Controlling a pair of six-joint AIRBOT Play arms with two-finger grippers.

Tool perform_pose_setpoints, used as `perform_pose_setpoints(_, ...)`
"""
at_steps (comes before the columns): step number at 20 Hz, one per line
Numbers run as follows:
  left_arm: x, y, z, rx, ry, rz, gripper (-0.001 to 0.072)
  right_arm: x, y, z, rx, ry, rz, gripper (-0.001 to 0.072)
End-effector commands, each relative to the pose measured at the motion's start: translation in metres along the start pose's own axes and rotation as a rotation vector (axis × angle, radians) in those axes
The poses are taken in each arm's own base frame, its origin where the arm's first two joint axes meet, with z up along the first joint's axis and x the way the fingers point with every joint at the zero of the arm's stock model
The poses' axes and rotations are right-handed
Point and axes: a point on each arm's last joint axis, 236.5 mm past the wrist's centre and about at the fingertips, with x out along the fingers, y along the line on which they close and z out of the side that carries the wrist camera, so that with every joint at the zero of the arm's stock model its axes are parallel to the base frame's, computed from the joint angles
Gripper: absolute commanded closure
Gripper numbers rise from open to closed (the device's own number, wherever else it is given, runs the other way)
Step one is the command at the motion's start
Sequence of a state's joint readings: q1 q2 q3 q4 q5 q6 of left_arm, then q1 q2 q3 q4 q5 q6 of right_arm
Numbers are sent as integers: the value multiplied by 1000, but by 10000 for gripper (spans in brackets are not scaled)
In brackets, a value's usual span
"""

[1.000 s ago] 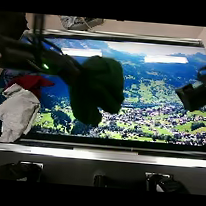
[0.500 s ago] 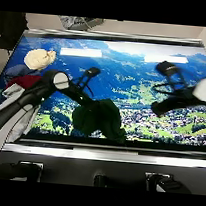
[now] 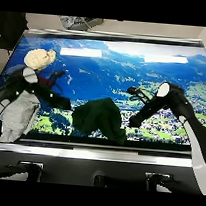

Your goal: Fold the shirts.

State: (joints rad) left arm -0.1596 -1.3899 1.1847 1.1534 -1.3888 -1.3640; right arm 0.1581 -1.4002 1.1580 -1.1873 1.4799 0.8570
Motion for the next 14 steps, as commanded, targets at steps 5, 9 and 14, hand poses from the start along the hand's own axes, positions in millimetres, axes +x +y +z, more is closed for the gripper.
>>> perform_pose_setpoints(5,86,-2,-30,-158,11,-142,-11,44,14,-16,52,15,111,16)
perform_pose_setpoints(9,97,-2,-13,-196,-46,-155,104,66,21,-20,109,-18,152,15)
perform_pose_setpoints(14,115,-13,-10,-201,-37,-170,523,96,33,-2,70,-49,120,15)
